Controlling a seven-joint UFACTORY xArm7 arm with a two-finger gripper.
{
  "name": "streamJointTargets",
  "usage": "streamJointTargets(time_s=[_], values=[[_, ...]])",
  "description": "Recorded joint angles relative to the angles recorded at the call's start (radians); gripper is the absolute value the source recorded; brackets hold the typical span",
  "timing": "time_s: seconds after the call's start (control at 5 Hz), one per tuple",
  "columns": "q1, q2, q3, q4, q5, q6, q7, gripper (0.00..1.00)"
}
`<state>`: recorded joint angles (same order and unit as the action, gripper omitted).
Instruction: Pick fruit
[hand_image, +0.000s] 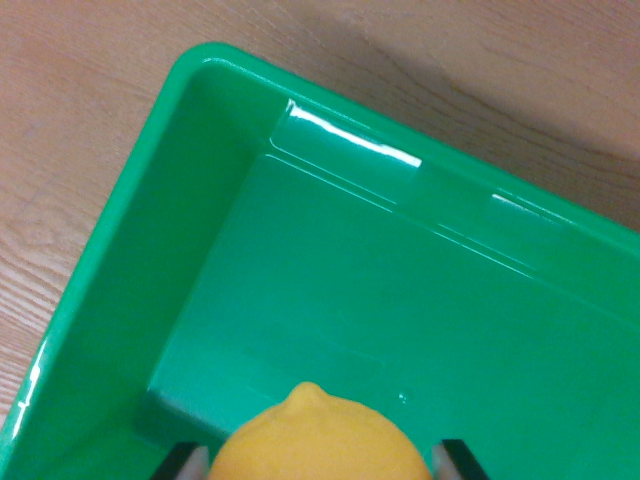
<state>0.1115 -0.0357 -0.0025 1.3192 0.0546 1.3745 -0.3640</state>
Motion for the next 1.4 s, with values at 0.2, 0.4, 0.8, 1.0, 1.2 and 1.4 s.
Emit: streamJointTargets(time_s=[0.2, 0.4, 0.8, 1.0, 1.2, 1.4], values=[[0.0000, -0.012, 0.000, 0.017, -0.0012, 0.029, 0.002, 1.00], [0.0000, -0.012, 0.000, 0.017, -0.0012, 0.029, 0.002, 1.00], [0.0001, -0.021, -0.001, 0.031, -0.0022, 0.052, 0.003, 1.00], [0.0001, -0.028, -0.001, 0.042, -0.0029, 0.070, 0.004, 1.00], [0.0001, -0.028, -0.001, 0.042, -0.0029, 0.070, 0.004, 1.00], [0.0001, -0.033, -0.001, 0.050, -0.0034, 0.082, 0.005, 1.00]])
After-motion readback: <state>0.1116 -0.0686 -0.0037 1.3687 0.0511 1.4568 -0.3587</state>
